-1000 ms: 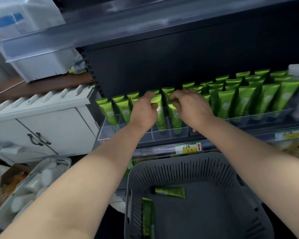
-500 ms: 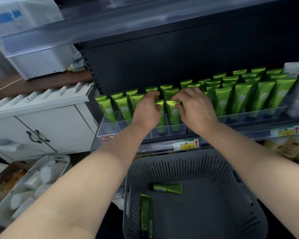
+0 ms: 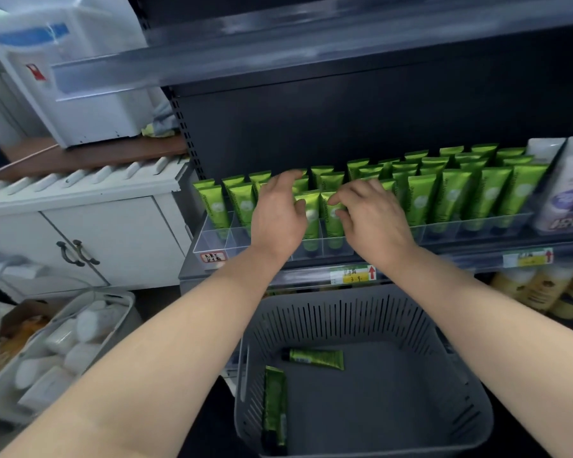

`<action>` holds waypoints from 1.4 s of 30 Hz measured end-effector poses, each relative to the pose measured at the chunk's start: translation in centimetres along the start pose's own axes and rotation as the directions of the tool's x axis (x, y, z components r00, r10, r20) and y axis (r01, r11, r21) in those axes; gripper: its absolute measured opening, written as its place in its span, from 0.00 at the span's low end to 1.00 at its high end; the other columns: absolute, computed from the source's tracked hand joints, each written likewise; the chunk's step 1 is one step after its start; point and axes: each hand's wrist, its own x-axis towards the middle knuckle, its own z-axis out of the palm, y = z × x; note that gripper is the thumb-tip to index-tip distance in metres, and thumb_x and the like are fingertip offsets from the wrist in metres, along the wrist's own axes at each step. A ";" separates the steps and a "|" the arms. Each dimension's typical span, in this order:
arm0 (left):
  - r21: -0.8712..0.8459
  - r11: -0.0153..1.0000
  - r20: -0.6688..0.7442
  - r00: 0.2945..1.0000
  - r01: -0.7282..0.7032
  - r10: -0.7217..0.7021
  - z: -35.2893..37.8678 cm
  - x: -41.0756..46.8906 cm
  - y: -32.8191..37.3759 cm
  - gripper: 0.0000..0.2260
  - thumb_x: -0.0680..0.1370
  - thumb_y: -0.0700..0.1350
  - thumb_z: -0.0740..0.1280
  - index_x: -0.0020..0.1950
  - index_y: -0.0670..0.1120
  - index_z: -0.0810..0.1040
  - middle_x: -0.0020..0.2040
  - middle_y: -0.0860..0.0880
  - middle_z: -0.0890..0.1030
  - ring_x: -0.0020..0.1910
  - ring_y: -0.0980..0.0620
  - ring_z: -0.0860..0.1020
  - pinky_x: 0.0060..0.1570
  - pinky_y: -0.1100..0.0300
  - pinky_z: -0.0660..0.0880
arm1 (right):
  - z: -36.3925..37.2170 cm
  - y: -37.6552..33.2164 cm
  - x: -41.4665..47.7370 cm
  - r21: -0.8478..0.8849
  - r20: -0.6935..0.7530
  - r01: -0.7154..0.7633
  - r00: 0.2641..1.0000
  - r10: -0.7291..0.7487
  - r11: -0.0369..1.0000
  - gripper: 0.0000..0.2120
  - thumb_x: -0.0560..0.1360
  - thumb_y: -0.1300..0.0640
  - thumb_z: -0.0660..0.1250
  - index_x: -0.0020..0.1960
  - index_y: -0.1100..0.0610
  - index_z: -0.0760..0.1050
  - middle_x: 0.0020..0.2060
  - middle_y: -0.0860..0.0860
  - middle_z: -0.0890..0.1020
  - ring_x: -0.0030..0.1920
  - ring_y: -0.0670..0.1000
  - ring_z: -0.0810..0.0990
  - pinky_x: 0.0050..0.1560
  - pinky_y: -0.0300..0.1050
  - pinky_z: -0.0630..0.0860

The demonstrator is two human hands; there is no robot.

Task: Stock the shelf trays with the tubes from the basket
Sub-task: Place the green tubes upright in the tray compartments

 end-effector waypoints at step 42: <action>0.290 0.834 0.709 0.480 0.470 -0.517 12.7 -21.2 -10.8 0.18 0.75 0.35 0.62 0.65 0.40 0.70 0.62 0.40 0.72 0.61 0.41 0.72 0.58 0.48 0.74 | 18.7 0.2 -19.5 -0.106 0.919 -0.237 0.348 0.186 0.966 0.22 0.74 0.68 0.61 0.67 0.58 0.68 0.61 0.57 0.74 0.59 0.56 0.71 0.58 0.48 0.71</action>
